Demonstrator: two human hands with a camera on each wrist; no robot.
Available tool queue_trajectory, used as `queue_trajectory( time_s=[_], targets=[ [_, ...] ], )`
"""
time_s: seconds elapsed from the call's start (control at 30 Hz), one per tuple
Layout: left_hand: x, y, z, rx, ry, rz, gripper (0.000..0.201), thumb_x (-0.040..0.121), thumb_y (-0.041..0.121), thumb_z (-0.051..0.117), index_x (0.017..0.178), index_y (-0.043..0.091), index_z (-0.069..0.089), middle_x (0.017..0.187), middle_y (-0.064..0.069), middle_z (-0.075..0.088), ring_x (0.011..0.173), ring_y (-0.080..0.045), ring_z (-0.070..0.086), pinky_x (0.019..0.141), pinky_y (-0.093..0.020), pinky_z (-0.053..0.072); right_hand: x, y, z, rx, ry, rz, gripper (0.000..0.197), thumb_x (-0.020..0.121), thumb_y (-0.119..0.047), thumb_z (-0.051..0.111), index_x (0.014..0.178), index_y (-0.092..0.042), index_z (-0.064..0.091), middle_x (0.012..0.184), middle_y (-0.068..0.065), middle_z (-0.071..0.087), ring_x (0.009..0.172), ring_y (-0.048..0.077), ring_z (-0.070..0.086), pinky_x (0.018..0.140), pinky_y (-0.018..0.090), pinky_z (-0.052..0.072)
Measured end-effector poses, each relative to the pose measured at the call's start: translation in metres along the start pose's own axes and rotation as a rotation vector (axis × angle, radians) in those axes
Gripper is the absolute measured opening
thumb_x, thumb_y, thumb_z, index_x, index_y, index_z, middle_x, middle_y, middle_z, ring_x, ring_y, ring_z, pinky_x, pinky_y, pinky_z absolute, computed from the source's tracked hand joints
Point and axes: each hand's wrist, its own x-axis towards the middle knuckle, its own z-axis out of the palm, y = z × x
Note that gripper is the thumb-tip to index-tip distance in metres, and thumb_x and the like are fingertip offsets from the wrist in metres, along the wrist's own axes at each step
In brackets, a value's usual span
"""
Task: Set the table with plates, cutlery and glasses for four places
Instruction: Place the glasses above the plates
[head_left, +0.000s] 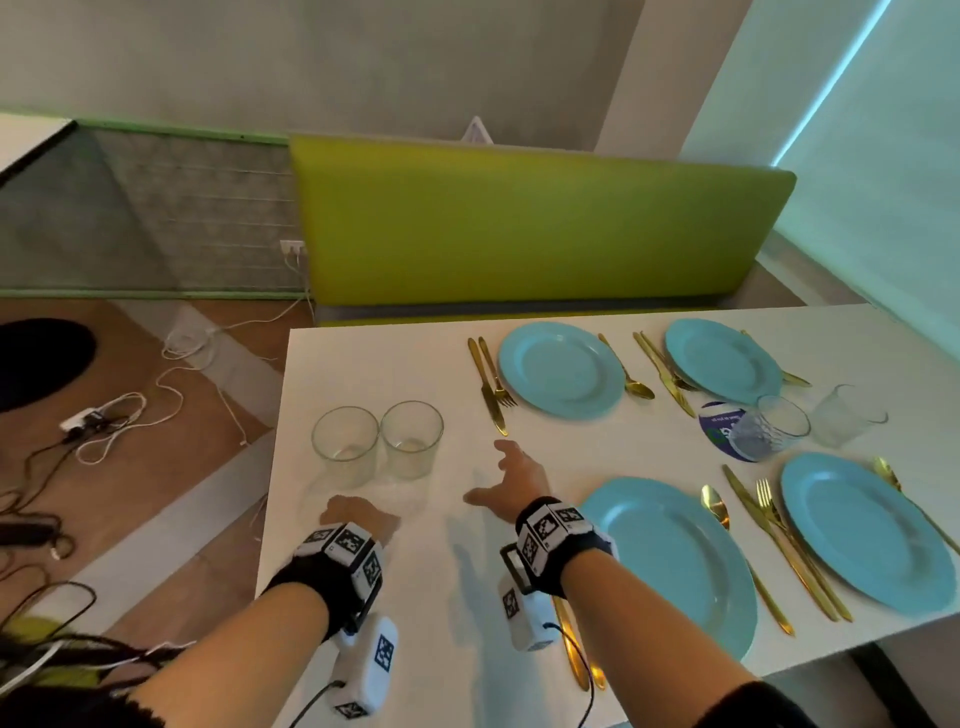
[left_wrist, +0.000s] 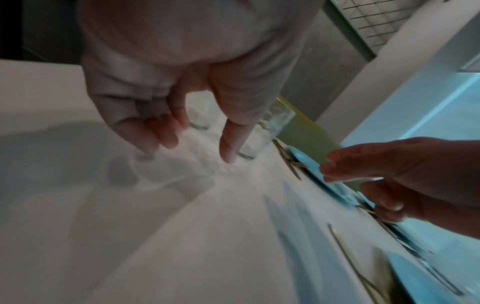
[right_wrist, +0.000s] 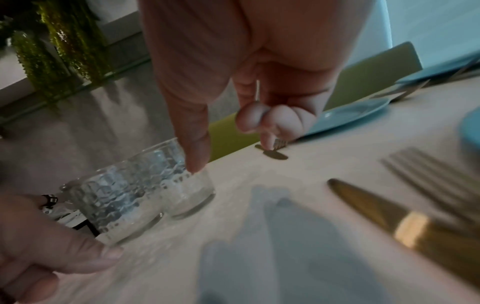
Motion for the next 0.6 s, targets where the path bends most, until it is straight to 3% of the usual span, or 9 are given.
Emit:
queue_trajectory(
  time_s=[0.07, 0.13, 0.23, 0.33, 0.4, 0.5, 0.6],
  targets=[
    [0.014, -0.013, -0.010, -0.142, 0.114, -0.076, 0.081, 0.081, 0.042, 0.067, 0.139, -0.005, 0.033, 0.141, -0.022, 0.038, 0.128, -0.035, 0.043, 0.103, -0.038, 0.038, 0.007, -0.013, 0.011, 0.021, -0.029, -0.012, 0.087, 0.072, -0.033, 0.079, 0.143, -0.020, 0.031, 0.138, 0.006, 0.047, 0.126, 0.022, 0.047, 0.103, 0.032, 0.043],
    [0.025, -0.020, -0.019, -0.307, 0.209, -0.047, 0.095, 0.073, 0.036, 0.077, 0.142, -0.002, 0.025, 0.144, -0.021, 0.032, 0.133, -0.036, 0.037, 0.106, -0.041, 0.034, 0.015, -0.024, 0.021, 0.048, -0.043, -0.021, 0.091, 0.070, -0.033, 0.081, 0.144, -0.020, 0.029, 0.141, 0.007, 0.045, 0.128, 0.022, 0.046, 0.103, 0.033, 0.043],
    [0.042, -0.027, -0.027, -0.447, 0.258, 0.064, 0.108, 0.063, 0.027, 0.086, 0.146, 0.004, 0.021, 0.147, -0.015, 0.033, 0.136, -0.030, 0.035, 0.110, -0.039, 0.031, 0.025, -0.037, 0.033, 0.108, -0.055, -0.025, 0.099, 0.068, -0.031, 0.083, 0.147, -0.021, 0.024, 0.145, 0.005, 0.042, 0.132, 0.022, 0.043, 0.105, 0.034, 0.041],
    [0.066, -0.031, -0.024, -0.497, 0.232, 0.171, 0.126, 0.042, 0.045, 0.090, 0.144, 0.014, 0.024, 0.139, -0.009, 0.046, 0.129, -0.027, 0.046, 0.109, -0.042, 0.039, 0.034, -0.045, 0.043, 0.161, -0.057, -0.035, 0.103, 0.066, -0.029, 0.084, 0.148, -0.022, 0.021, 0.145, 0.002, 0.042, 0.133, 0.021, 0.042, 0.106, 0.033, 0.039],
    [0.076, -0.035, -0.019, -0.458, 0.234, 0.228, 0.122, 0.037, 0.055, 0.088, 0.140, 0.018, 0.033, 0.131, -0.006, 0.054, 0.122, -0.026, 0.054, 0.103, -0.044, 0.045, 0.038, -0.048, 0.050, 0.183, -0.044, -0.045, 0.101, 0.065, -0.029, 0.084, 0.146, -0.023, 0.023, 0.142, 0.002, 0.046, 0.130, 0.022, 0.044, 0.106, 0.033, 0.040],
    [0.069, -0.031, -0.023, -0.456, 0.226, 0.267, 0.109, 0.055, 0.027, 0.090, 0.145, 0.015, 0.029, 0.136, -0.007, 0.050, 0.126, -0.028, 0.049, 0.107, -0.040, 0.040, 0.041, -0.051, 0.057, 0.220, -0.025, -0.045, 0.100, 0.065, -0.028, 0.084, 0.145, -0.024, 0.024, 0.138, 0.005, 0.049, 0.128, 0.024, 0.046, 0.105, 0.032, 0.041],
    [0.071, -0.030, -0.022, -0.487, 0.224, 0.318, 0.108, 0.056, 0.021, 0.090, 0.144, 0.015, 0.029, 0.142, -0.008, 0.045, 0.132, -0.028, 0.044, 0.110, -0.042, 0.036, 0.043, -0.053, 0.061, 0.241, 0.004, -0.045, 0.097, 0.065, -0.028, 0.084, 0.143, -0.024, 0.026, 0.136, 0.006, 0.051, 0.127, 0.023, 0.048, 0.103, 0.030, 0.041]
  ],
)
